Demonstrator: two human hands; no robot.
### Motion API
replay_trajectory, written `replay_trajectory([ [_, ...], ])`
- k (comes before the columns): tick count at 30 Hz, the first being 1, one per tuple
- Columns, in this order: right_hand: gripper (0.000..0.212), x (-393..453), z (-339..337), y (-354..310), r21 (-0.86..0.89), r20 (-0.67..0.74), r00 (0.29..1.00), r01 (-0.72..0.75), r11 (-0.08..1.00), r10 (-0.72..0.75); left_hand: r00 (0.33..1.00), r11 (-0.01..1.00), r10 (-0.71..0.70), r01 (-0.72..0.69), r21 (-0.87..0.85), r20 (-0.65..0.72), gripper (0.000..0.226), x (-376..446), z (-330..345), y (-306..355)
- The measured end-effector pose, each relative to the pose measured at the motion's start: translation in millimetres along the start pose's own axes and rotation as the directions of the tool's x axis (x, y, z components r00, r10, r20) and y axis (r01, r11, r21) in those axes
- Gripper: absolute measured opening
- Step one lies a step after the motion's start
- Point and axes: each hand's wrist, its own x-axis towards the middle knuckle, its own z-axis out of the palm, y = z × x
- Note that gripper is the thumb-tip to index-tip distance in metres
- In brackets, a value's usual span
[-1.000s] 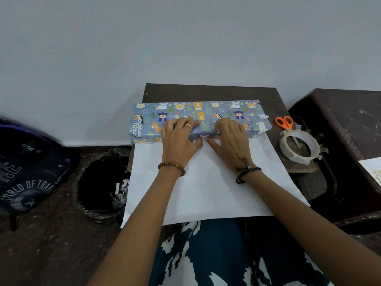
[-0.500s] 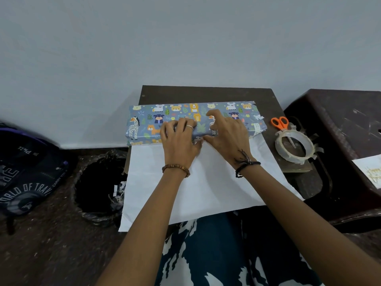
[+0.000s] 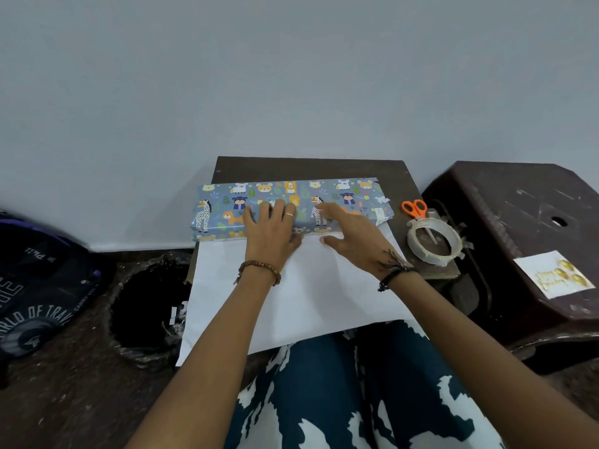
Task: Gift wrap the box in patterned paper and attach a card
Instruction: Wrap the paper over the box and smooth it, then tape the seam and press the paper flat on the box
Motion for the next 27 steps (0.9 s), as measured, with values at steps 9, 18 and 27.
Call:
replay_trajectory([
  [9,0.076,-73.2,-19.3,-20.1,-0.178,0.514,0.858,0.119,0.977,-0.011,0.965,0.995,0.037,-0.010,-0.103,0.260,0.063,5.7,-23.8,-2.6],
  [18,0.021,-63.0,-18.2,-27.4,-0.365,0.310,0.943,0.231,0.902,-0.116,0.906,0.940,0.094,0.056,-0.337,0.413,0.053,15.2,-46.1,-18.3],
  [27,0.019,35.0,-62.6,-24.7,-0.374,0.220,0.975,0.118,0.920,-0.036,0.591,0.851,0.043,0.400,-0.339,0.806,0.069,64.5,-131.7,-16.6],
])
